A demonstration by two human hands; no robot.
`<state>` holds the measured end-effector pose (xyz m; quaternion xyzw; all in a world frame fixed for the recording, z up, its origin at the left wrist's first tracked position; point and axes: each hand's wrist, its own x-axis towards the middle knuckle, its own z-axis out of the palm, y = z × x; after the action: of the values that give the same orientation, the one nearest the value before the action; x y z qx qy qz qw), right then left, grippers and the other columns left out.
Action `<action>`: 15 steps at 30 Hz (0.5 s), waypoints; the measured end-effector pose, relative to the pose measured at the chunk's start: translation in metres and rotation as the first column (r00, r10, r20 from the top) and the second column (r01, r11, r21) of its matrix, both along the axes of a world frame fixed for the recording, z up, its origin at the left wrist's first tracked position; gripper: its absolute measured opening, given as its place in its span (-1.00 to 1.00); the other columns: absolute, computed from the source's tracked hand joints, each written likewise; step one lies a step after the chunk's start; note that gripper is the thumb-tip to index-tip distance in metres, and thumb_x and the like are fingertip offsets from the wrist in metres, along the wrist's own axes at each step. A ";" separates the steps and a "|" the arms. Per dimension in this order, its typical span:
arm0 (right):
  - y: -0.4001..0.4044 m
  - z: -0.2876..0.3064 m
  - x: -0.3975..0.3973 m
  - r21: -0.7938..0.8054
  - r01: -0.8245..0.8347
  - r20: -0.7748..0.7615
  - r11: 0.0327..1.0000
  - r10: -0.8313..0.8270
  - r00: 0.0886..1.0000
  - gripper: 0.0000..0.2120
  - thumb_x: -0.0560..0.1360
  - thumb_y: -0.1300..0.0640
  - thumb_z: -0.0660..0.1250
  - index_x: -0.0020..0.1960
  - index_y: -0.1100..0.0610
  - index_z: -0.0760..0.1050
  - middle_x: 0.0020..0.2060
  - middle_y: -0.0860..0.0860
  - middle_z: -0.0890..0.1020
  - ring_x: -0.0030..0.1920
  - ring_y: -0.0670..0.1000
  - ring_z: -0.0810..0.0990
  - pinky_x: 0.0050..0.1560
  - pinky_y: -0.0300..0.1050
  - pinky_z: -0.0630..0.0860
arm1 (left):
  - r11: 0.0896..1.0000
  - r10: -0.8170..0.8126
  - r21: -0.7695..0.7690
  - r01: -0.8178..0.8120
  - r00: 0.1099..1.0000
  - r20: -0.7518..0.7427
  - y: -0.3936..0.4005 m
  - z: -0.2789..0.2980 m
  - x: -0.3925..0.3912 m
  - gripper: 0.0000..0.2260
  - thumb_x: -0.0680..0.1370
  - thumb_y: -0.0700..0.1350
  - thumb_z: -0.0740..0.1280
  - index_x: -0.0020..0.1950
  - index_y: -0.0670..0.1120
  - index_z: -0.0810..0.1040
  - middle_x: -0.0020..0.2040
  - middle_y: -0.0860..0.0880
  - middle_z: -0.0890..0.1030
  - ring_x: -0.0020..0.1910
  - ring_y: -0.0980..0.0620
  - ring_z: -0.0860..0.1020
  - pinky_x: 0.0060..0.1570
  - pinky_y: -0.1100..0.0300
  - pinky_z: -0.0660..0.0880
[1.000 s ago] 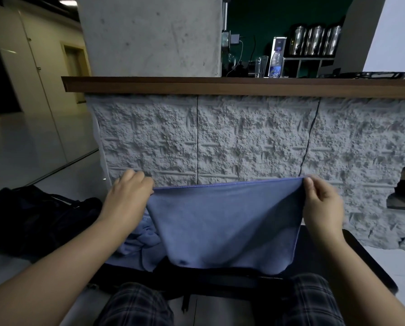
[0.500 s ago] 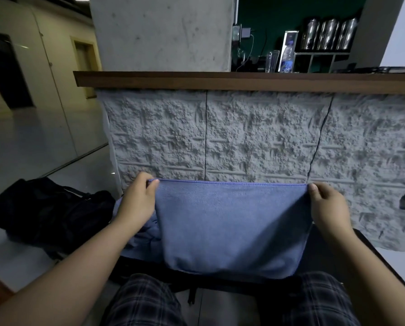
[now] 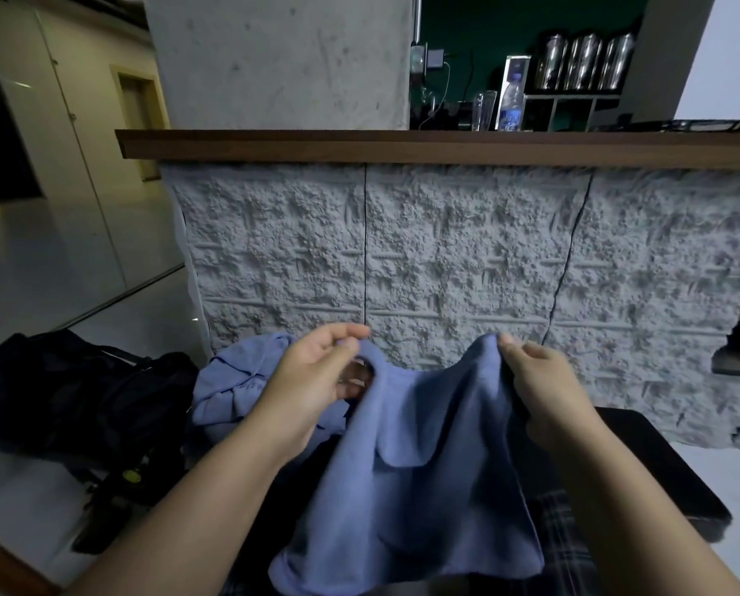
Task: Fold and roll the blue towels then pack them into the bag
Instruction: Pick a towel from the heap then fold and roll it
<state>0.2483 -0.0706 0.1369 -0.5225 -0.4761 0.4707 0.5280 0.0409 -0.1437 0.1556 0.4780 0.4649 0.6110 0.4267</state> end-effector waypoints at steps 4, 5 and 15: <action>-0.024 0.013 -0.015 0.187 -0.196 0.043 0.963 0.191 0.981 -0.72 0.53 0.12 0.33 -0.24 0.32 0.52 -0.40 0.14 0.57 -0.35 0.00 0.50 -0.33 -0.17 0.42 | 0.963 -0.211 0.053 0.264 0.864 -0.457 -0.018 0.002 0.021 -0.73 0.54 -0.36 0.25 0.02 0.03 0.50 -0.18 0.24 0.63 -0.13 0.31 0.56 -0.07 0.43 0.44; -0.031 0.017 -0.017 0.215 -0.238 0.073 0.947 0.228 0.971 -0.76 0.51 0.16 0.35 -0.29 0.26 0.53 -0.43 0.09 0.59 -0.39 -0.03 0.52 -0.39 -0.21 0.45 | 0.963 -0.177 0.078 0.260 0.819 -0.546 -0.019 0.000 0.024 -0.72 0.55 -0.31 0.27 0.03 0.10 0.51 -0.12 0.26 0.63 -0.08 0.32 0.55 -0.01 0.41 0.43; -0.056 0.027 -0.025 0.283 -0.492 0.241 0.823 0.436 0.867 -0.81 0.57 0.25 0.24 -0.10 0.31 0.59 -0.30 0.11 0.61 -0.27 -0.07 0.54 -0.30 -0.25 0.55 | 0.831 0.456 0.556 0.004 0.567 -0.686 -0.008 -0.007 0.027 -0.86 0.50 0.06 0.22 -0.08 0.07 0.53 -0.17 0.13 0.42 -0.14 0.12 0.45 -0.11 0.25 0.35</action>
<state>0.2231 -0.1266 0.1641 -0.3300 -0.7044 0.4520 0.4367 0.0682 -0.1517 0.1482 0.7251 0.4901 0.4811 -0.0507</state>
